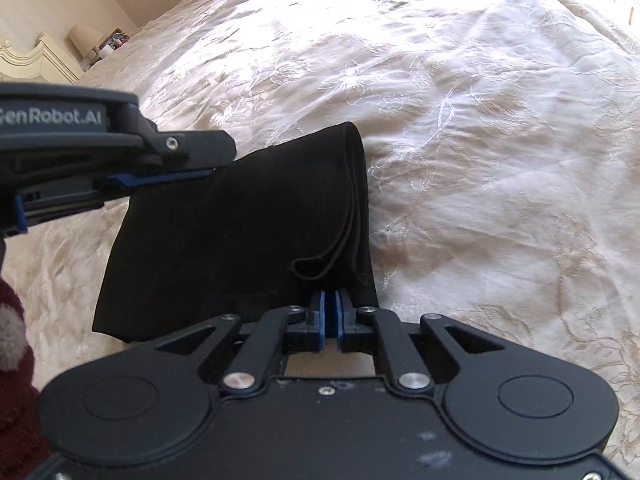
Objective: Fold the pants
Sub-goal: 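Lower the folded end onto the bundle and open the left gripper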
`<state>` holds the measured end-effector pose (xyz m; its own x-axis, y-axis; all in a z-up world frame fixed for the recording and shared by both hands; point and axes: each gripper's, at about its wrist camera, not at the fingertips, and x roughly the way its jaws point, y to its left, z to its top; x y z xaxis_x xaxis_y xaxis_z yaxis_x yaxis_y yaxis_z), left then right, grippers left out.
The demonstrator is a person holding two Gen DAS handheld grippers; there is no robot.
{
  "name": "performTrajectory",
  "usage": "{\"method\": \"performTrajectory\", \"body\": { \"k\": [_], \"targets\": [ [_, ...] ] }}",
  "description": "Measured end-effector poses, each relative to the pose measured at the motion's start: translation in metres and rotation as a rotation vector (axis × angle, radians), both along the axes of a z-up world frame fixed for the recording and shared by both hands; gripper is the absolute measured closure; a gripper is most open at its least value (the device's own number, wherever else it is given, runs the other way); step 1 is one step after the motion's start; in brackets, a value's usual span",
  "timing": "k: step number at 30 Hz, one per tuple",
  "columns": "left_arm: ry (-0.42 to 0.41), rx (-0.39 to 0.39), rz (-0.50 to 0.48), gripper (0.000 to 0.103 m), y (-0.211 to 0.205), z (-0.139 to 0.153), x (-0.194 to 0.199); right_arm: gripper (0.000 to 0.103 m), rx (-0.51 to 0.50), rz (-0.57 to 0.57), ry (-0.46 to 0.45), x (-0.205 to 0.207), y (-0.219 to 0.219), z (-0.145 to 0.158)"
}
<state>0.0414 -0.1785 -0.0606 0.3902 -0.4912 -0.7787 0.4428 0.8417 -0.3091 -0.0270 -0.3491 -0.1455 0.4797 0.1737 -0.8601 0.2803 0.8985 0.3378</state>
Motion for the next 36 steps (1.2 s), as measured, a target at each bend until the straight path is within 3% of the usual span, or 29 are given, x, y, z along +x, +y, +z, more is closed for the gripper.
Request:
{"method": "performTrajectory", "body": {
  "k": [4, 7, 12, 17, 20, 24, 26, 36],
  "targets": [
    [-0.037, 0.060, 0.048, 0.089, 0.027, 0.005, 0.003, 0.093, -0.036, 0.014, -0.019, -0.009, -0.012, 0.008],
    [-0.023, 0.146, 0.137, 0.089, 0.062, -0.007, 0.013, 0.091, -0.078, 0.004, -0.045, -0.007, -0.018, 0.015],
    [0.086, 0.254, 0.256, 0.089, 0.115, -0.045, 0.032, 0.082, -0.114, 0.004, -0.104, 0.003, -0.021, 0.028],
    [0.219, 0.299, 0.252, 0.089, 0.139, -0.085, 0.027, 0.082, -0.120, 0.069, -0.128, 0.022, -0.004, 0.027],
    [0.260, 0.307, 0.248, 0.089, 0.144, -0.098, 0.021, 0.082, -0.132, 0.104, -0.065, 0.029, 0.006, 0.010],
    [0.270, 0.309, 0.235, 0.089, 0.144, -0.096, 0.022, 0.078, -0.178, 0.093, 0.043, 0.027, 0.006, -0.016],
    [0.274, 0.315, 0.228, 0.089, 0.144, -0.091, 0.024, 0.073, -0.167, 0.071, 0.045, 0.024, 0.003, -0.017],
    [0.194, 0.334, 0.173, 0.088, 0.133, -0.046, 0.036, 0.073, -0.215, 0.036, 0.025, 0.032, 0.017, 0.008]
  ]
}}
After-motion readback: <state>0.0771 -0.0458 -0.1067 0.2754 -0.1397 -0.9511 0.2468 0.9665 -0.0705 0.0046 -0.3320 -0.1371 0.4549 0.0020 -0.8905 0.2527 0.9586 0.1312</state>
